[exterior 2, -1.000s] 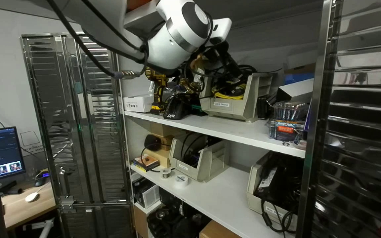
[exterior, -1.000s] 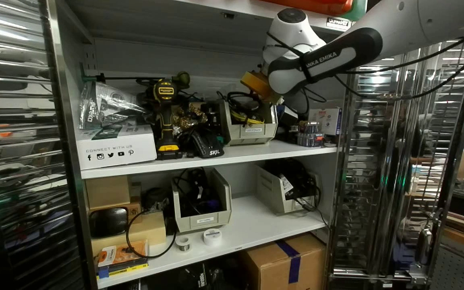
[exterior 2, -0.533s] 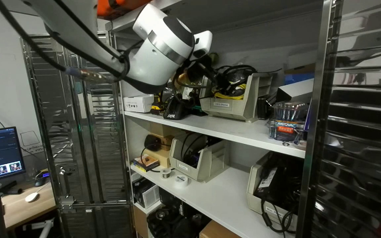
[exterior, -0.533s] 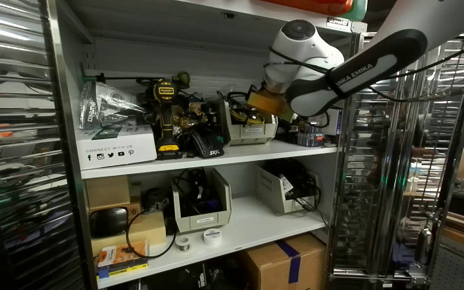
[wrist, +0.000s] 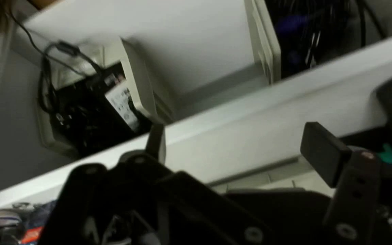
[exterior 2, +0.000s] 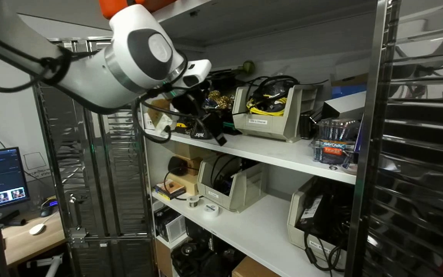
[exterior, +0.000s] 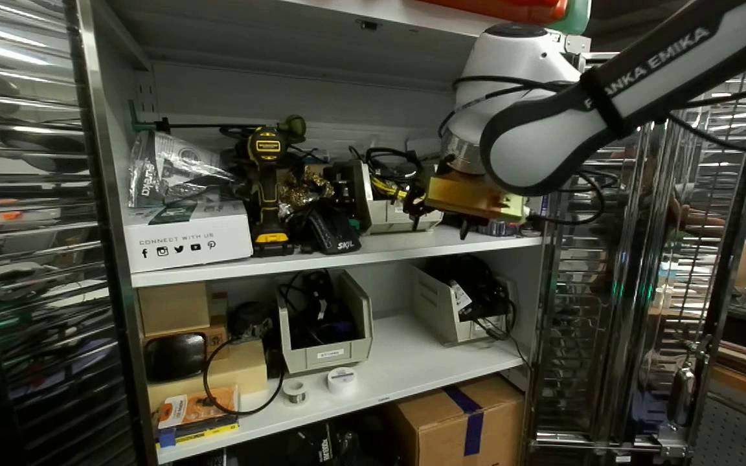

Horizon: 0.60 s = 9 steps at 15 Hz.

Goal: Put the black cable on the top shelf in the tray behind it

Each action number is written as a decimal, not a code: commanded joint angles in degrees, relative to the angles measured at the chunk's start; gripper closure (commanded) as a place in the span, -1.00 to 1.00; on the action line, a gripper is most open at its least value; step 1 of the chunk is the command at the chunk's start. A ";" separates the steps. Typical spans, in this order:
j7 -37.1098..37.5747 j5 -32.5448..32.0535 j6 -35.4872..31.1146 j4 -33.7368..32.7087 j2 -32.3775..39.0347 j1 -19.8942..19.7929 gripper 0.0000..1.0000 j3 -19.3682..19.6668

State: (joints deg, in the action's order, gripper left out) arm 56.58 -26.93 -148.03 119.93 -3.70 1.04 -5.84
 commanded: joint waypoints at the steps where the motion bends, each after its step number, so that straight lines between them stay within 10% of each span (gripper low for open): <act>1: -14.55 16.03 13.20 8.77 -13.17 3.22 -1.00 0.19; 5: -27.70 29.36 35.61 9.30 -23.70 4.82 -1.00 1.17; 9: -23.52 26.38 31.66 7.81 -20.06 1.87 -1.00 -1.68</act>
State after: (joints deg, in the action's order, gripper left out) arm 33.63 -1.25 -116.48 127.85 -23.69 4.54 -6.15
